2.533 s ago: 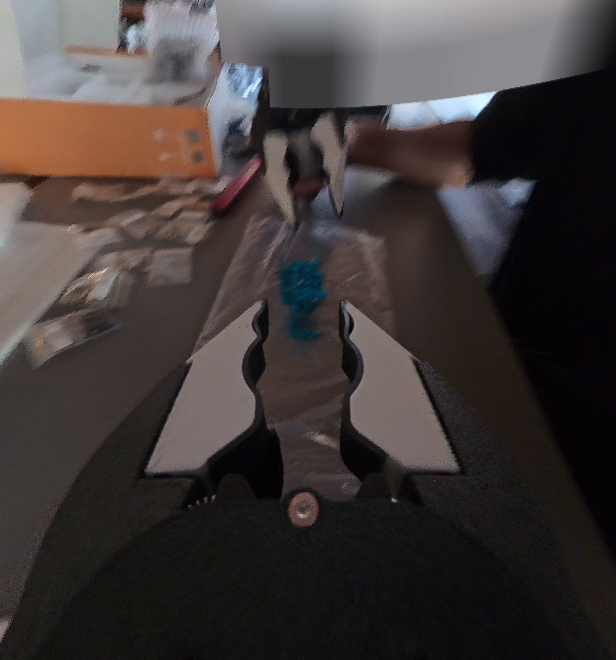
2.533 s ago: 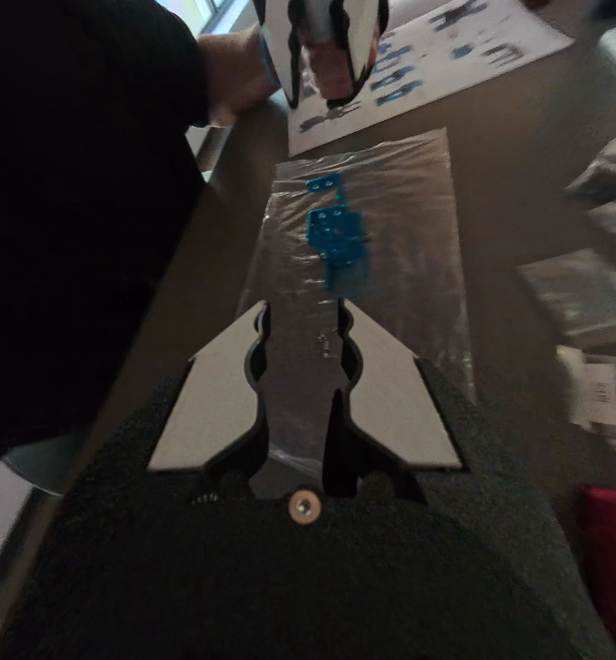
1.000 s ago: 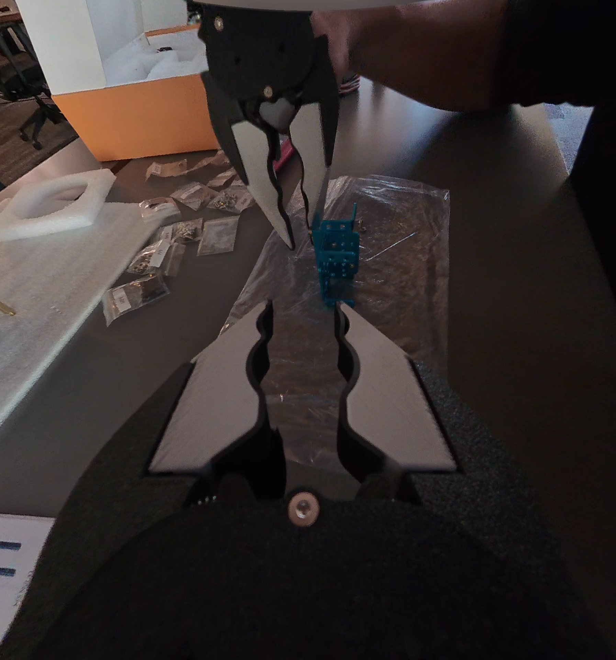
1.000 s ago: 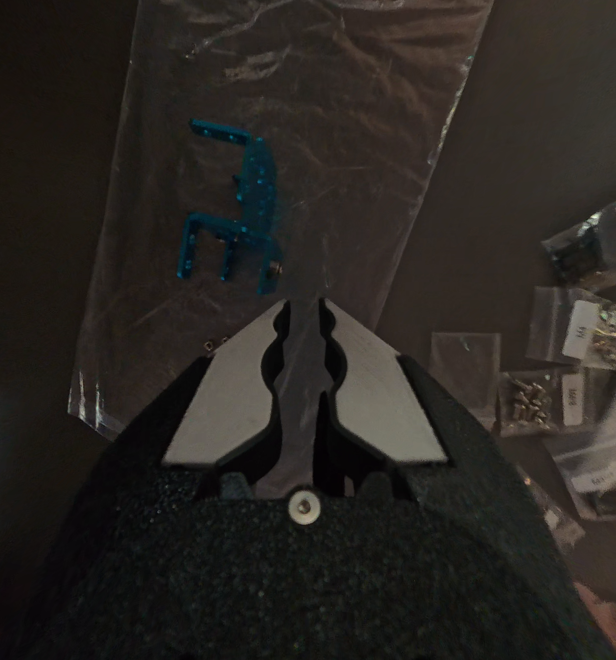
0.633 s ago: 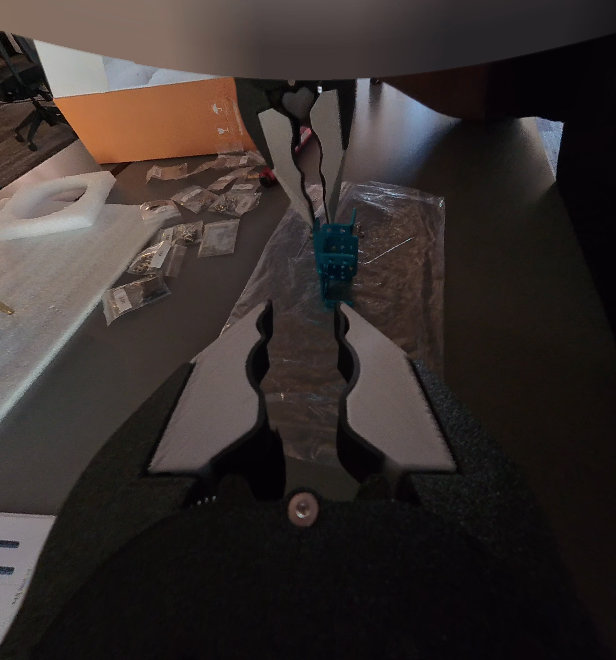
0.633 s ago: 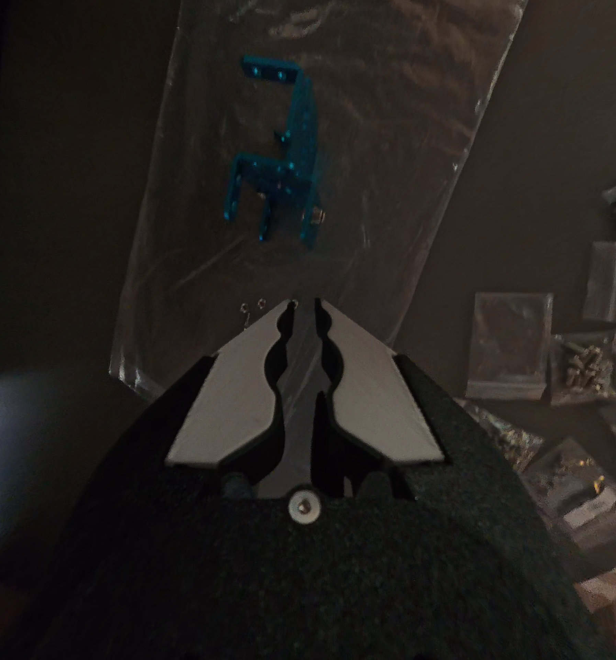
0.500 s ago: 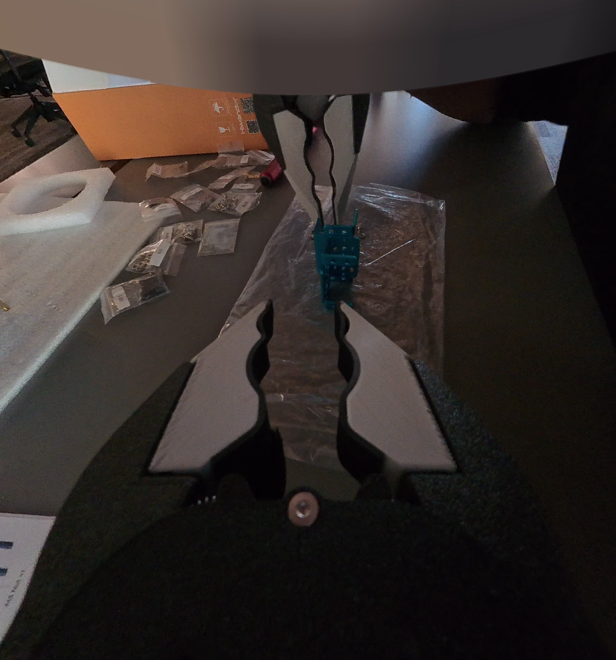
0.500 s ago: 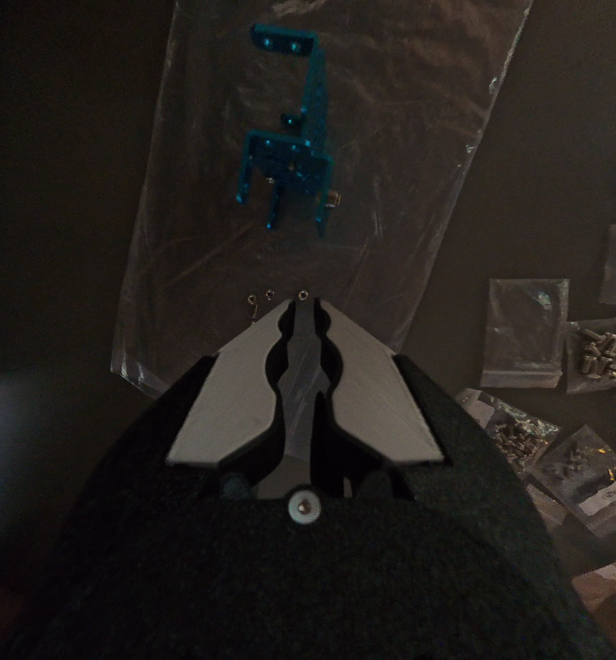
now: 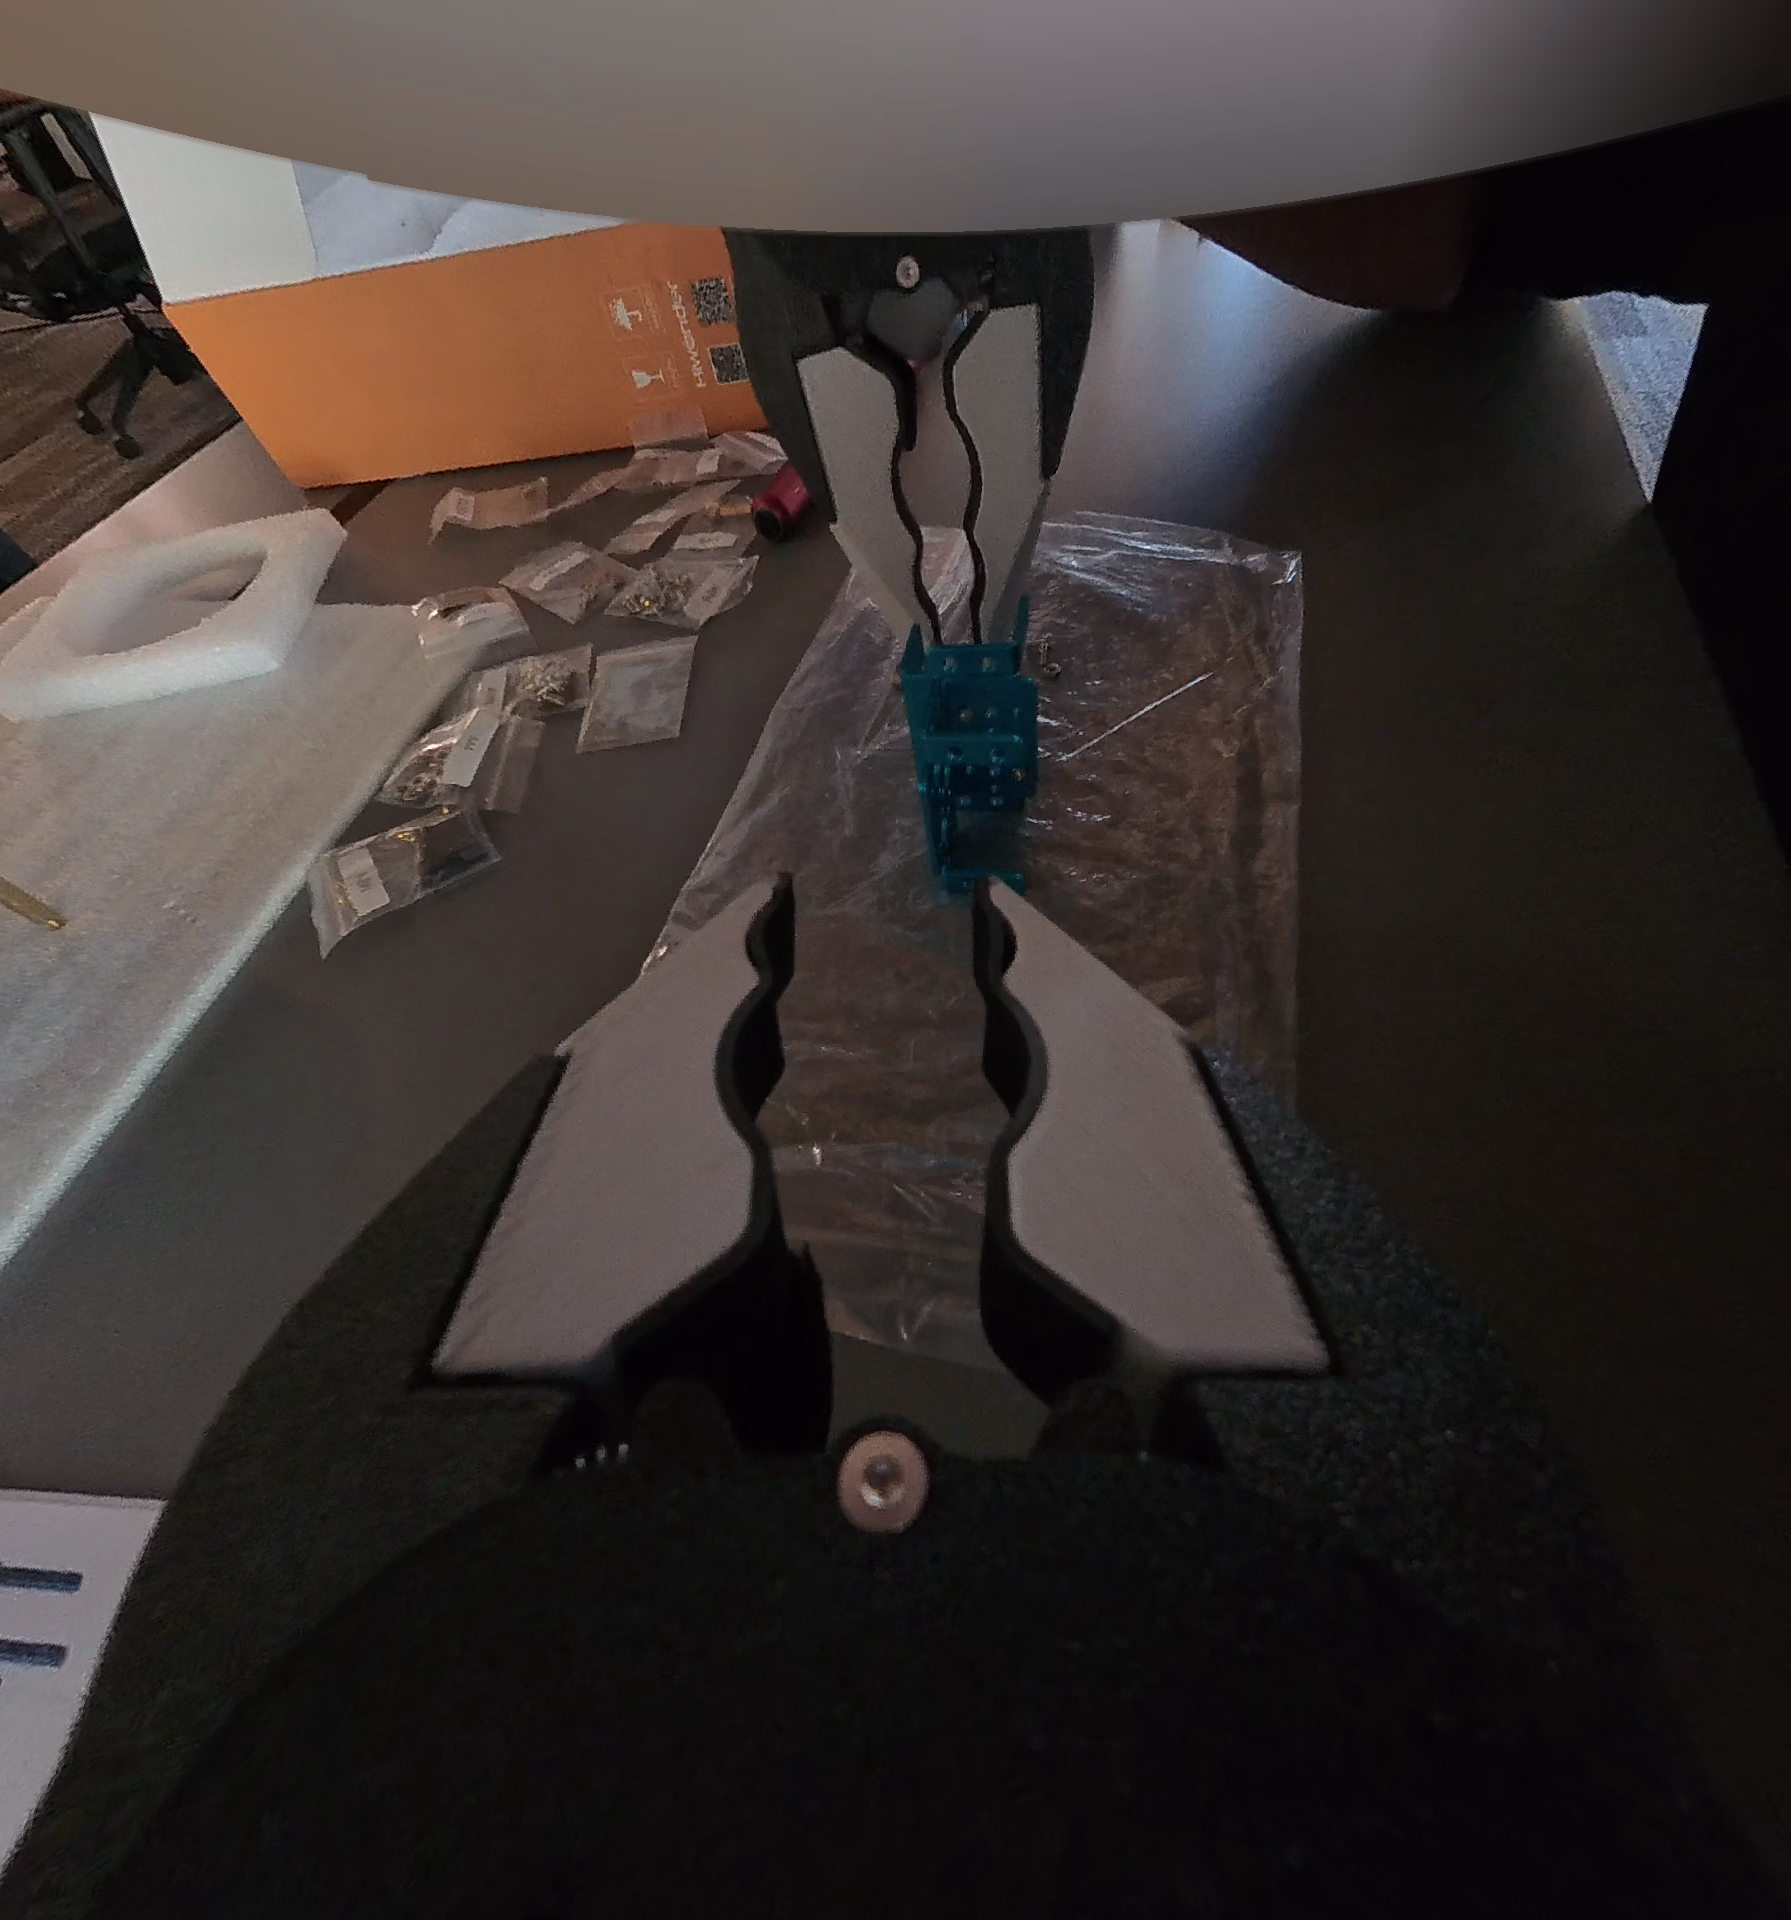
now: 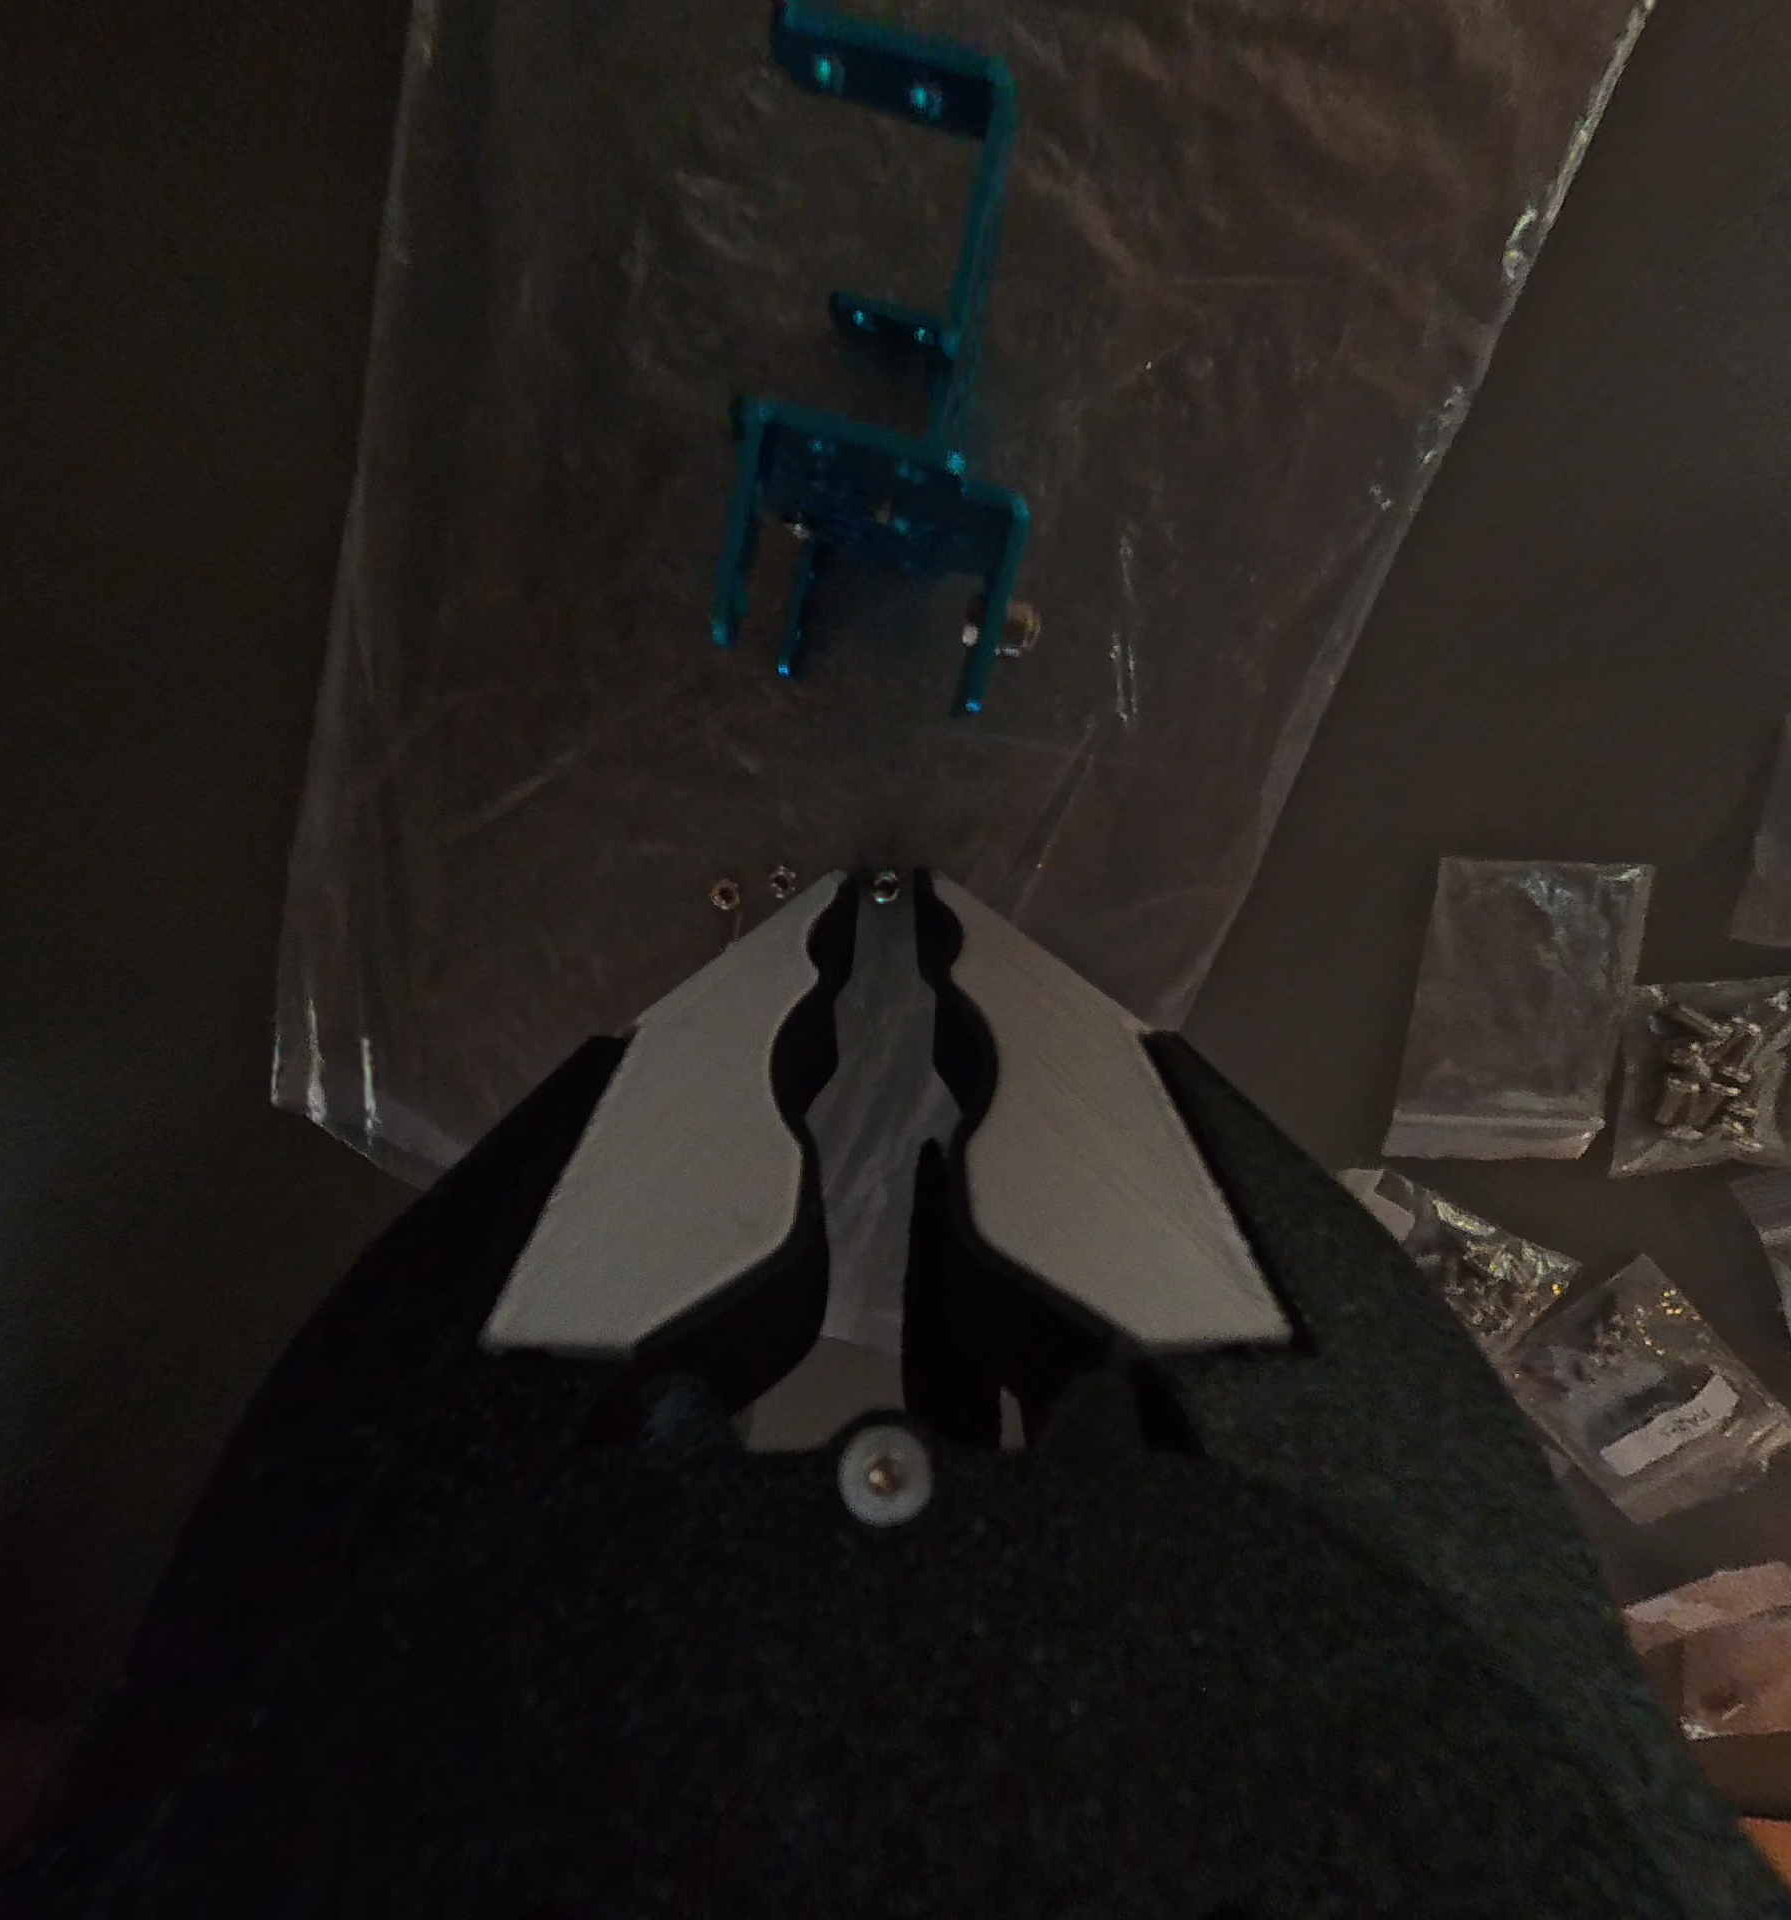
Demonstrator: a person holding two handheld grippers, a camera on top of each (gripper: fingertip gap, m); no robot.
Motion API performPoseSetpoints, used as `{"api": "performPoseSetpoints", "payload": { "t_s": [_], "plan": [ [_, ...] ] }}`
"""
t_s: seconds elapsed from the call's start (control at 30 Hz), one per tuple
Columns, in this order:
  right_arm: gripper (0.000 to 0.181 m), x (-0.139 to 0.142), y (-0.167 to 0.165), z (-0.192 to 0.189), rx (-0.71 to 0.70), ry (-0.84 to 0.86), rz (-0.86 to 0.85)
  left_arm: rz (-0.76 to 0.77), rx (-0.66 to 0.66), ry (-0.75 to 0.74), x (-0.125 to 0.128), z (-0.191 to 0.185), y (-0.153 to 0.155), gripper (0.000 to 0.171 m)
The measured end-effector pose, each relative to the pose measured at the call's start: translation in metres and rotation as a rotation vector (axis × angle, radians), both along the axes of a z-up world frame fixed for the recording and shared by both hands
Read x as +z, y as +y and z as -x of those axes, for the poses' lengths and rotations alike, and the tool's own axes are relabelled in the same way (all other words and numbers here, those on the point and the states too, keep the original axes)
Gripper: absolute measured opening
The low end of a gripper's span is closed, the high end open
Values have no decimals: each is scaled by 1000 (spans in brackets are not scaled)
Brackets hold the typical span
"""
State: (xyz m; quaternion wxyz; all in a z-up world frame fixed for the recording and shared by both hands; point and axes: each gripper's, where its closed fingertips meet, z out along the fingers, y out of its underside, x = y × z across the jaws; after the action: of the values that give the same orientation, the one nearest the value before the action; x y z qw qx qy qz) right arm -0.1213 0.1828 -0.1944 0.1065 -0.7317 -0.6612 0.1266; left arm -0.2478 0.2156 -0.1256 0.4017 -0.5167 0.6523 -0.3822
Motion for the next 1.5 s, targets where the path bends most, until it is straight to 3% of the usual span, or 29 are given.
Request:
{"api": "performPoseSetpoints", "payload": {
  "t_s": [1.17,1.5],
  "plan": [
    [6,-1,-1,-3,-69,-58,-22,-49,-13,19,-5,-1,-7,34],
    [2,4,-1,-9,-86,14,-50,-56,-12,23,-6,-2,-8,34]
  ]
}}
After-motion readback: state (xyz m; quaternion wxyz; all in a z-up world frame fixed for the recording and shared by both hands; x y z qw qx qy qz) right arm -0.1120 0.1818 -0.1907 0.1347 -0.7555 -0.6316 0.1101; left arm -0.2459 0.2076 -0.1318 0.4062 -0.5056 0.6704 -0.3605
